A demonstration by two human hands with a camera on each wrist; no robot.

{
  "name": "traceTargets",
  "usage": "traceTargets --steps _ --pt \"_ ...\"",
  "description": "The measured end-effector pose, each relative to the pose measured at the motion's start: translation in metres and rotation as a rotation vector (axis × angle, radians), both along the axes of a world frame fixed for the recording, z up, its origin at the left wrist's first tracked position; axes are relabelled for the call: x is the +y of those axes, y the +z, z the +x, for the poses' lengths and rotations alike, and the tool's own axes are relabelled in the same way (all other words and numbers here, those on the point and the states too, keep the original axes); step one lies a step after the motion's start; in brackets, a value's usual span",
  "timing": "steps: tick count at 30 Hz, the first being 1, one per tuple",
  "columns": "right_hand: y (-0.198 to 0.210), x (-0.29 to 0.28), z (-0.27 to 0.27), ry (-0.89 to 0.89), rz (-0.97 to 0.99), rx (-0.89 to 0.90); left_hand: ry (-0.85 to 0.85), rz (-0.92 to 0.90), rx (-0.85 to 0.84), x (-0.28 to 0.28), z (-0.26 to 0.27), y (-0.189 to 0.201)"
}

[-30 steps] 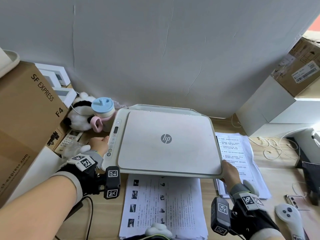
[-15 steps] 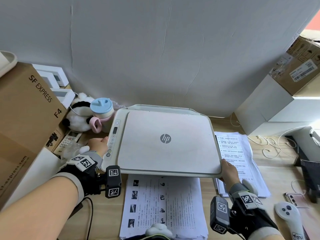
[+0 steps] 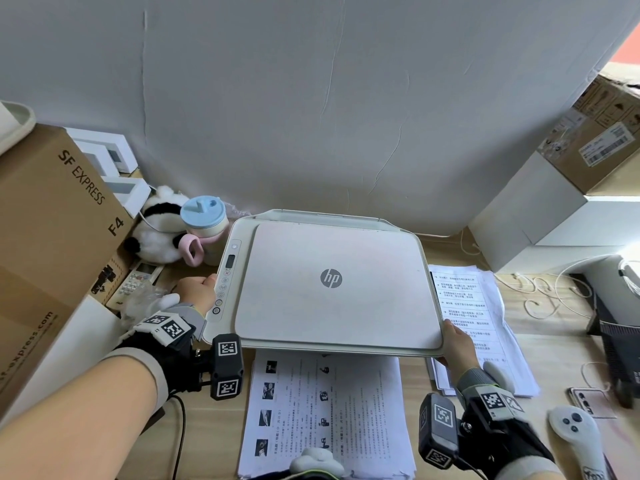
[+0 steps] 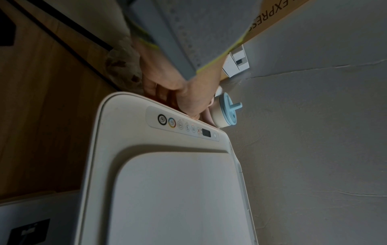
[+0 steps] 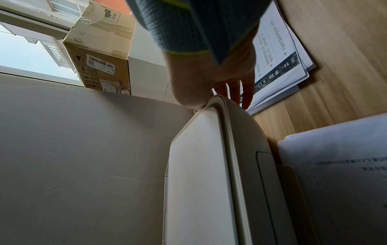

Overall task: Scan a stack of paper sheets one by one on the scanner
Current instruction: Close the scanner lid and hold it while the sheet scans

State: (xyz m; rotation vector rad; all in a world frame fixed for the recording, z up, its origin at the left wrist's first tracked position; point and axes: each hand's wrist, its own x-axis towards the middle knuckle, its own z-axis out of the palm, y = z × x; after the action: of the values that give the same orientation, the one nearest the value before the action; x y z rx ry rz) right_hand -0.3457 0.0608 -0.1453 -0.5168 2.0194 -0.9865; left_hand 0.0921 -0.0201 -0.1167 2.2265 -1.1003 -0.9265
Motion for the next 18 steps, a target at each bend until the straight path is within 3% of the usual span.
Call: traceTargets --steps 18 --pt "-0.0065 0.0007 -0.0012 -0.021 -0.016 -0.006 0.022 -0.018 0.031 0.001 -0.0006 -0.0014"
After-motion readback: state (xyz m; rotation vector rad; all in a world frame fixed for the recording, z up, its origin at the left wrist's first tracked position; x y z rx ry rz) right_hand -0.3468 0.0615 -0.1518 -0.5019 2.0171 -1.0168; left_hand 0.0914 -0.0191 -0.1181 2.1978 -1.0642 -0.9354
